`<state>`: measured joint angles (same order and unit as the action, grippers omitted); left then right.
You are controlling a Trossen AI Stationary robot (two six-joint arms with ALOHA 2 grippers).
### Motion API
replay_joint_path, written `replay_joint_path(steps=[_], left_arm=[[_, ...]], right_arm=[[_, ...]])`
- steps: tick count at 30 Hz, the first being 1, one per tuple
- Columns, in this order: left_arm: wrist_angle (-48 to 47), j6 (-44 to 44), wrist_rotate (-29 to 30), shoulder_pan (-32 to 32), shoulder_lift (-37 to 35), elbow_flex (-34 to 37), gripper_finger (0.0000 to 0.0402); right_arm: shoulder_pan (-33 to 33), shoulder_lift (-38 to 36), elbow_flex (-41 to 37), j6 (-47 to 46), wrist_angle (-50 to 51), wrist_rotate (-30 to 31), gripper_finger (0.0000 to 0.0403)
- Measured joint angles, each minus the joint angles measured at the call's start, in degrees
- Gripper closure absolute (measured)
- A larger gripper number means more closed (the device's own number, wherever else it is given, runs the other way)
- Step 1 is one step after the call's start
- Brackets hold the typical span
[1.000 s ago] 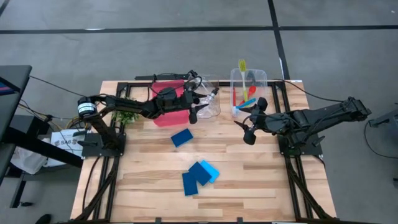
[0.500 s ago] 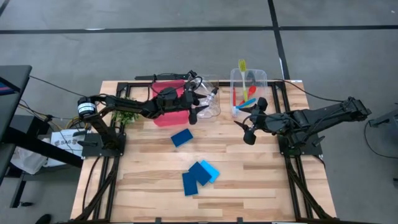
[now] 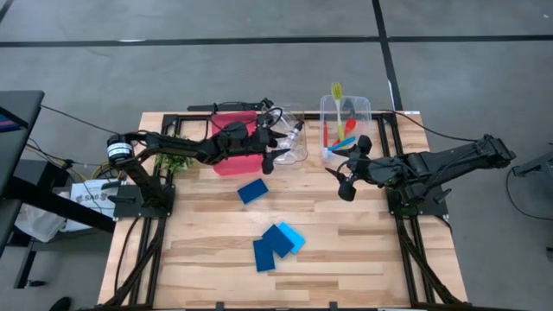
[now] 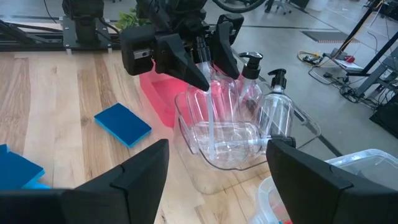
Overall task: Pick & Place Kitchen Sink Supplies
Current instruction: Put the soap dispenser into the left transparent bin
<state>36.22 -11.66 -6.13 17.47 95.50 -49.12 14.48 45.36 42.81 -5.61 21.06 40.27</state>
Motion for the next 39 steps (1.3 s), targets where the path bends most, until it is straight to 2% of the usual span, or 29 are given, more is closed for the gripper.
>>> replay_joint_path(steps=[5, 12, 17, 31, 39], left_arm=[[-2.56, -0.32, 0.05, 0.02, -1.17, 0.0, 0.0169], [-13.39, -3.13, 1.23, 0.04, -8.78, 0.22, 0.017], [-17.76, -4.53, 2.03, 0.04, -10.79, 0.22, 0.017], [-16.02, -6.09, 1.56, -0.63, -10.51, 0.18, 0.017], [-15.2, -10.78, 1.62, -0.68, -10.51, 0.2, 0.017]], right_arm=[[0.0, 0.01, 0.0, -0.01, 0.02, -0.47, 0.0138], [0.0, 0.01, -0.01, -0.02, 0.3, -1.96, 0.0138], [0.0, 0.0, -0.01, -0.02, 0.39, -1.92, 0.0138], [0.0, 0.02, -0.02, -0.46, 0.94, -1.91, 0.0138], [0.0, 0.02, -0.01, -0.48, 1.06, -1.9, 0.0138]])
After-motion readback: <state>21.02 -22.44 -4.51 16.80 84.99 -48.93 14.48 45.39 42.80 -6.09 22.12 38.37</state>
